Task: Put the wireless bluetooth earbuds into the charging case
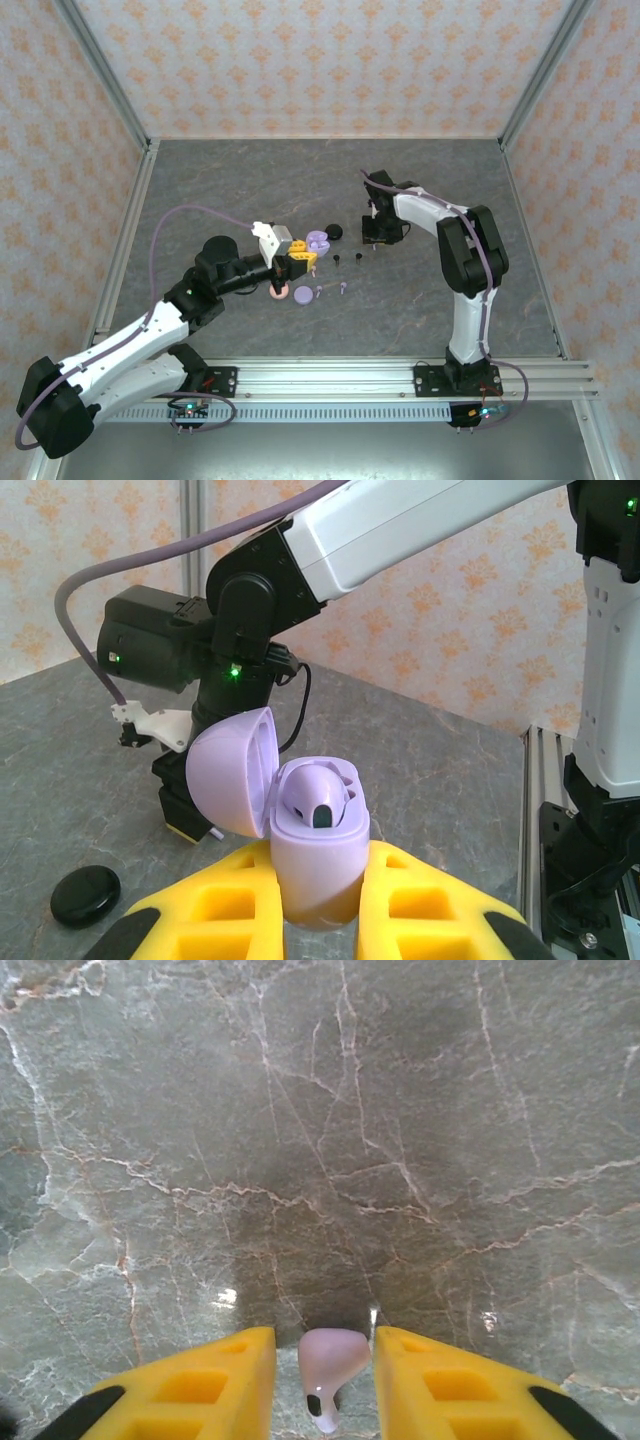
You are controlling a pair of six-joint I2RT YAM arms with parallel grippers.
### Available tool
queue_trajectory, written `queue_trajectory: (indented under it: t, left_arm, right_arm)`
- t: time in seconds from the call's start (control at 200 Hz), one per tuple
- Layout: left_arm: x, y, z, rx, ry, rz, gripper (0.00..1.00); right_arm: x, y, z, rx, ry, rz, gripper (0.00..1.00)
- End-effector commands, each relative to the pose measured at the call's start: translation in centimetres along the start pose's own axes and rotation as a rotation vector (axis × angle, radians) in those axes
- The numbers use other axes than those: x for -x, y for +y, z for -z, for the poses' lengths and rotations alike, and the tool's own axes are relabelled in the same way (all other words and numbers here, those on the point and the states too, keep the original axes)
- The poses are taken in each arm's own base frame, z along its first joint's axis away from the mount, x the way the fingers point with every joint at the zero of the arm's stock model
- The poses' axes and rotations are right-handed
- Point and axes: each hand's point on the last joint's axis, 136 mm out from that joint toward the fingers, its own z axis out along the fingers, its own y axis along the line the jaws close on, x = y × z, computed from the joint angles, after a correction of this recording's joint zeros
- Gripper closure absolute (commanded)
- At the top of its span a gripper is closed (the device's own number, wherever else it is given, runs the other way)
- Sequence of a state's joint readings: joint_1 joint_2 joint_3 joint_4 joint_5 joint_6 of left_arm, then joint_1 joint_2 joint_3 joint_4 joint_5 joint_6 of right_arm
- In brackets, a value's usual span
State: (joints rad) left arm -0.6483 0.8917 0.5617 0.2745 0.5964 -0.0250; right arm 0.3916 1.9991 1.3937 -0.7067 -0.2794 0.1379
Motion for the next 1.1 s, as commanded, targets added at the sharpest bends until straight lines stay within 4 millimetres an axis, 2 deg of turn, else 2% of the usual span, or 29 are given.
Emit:
queue_trajectory:
  t: [0.0,0.225,0.34,0.455,0.555,0.731,0.946,1.001,1.026,1.041,1.096]
  left_arm:
    - [1.1,-0.4,0.3,0.002,-0.028,-0.03,1.0]
    - [1.1,-0.2,0.3,0.01,-0.03,-0.026,1.0]
    - [1.1,-0.1,0.3,0.016,-0.032,-0.023,1.0]
    - [1.1,0.3,0.2,0.035,-0.041,-0.012,1.0]
    - [1.1,0.7,0.0,0.052,-0.059,-0.001,1.0]
    - [1.4,1.2,-0.4,0.071,-0.084,0.01,1.0]
    - [1.8,1.5,-0.9,0.073,-0.102,0.021,1.0]
    - [1.9,1.6,-1.0,0.072,-0.108,0.026,1.0]
    - [2.0,1.6,-1.1,0.07,-0.111,0.028,1.0]
    - [2.0,1.5,-1.1,0.068,-0.11,0.028,1.0]
    - [2.1,1.6,-1.2,0.068,-0.112,0.031,1.0]
  right_arm:
    - [-0.9,-0.6,-1.2,-0.015,0.047,0.001,0.73]
    - [-0.7,-0.3,-0.5,0.01,0.017,-0.001,0.81]
    - [-0.1,0.2,1.0,0.039,-0.046,-0.004,0.82]
    - [0.3,0.7,3.4,0.077,-0.124,-0.022,0.83]
    - [0.4,1.4,6.3,0.134,-0.209,-0.046,0.83]
    - [-0.2,3.3,13.3,0.273,-0.39,-0.081,0.84]
    - [-1.7,7.0,22.4,0.495,-0.593,-0.057,0.84]
    - [-2.2,8.2,24.4,0.558,-0.632,-0.049,0.84]
    - [-2.3,8.7,24.7,0.575,-0.64,-0.048,0.84]
    - [-2.6,8.9,25.8,0.596,-0.665,-0.042,0.84]
    - [-3.2,9.7,27.5,0.63,-0.707,-0.029,0.84]
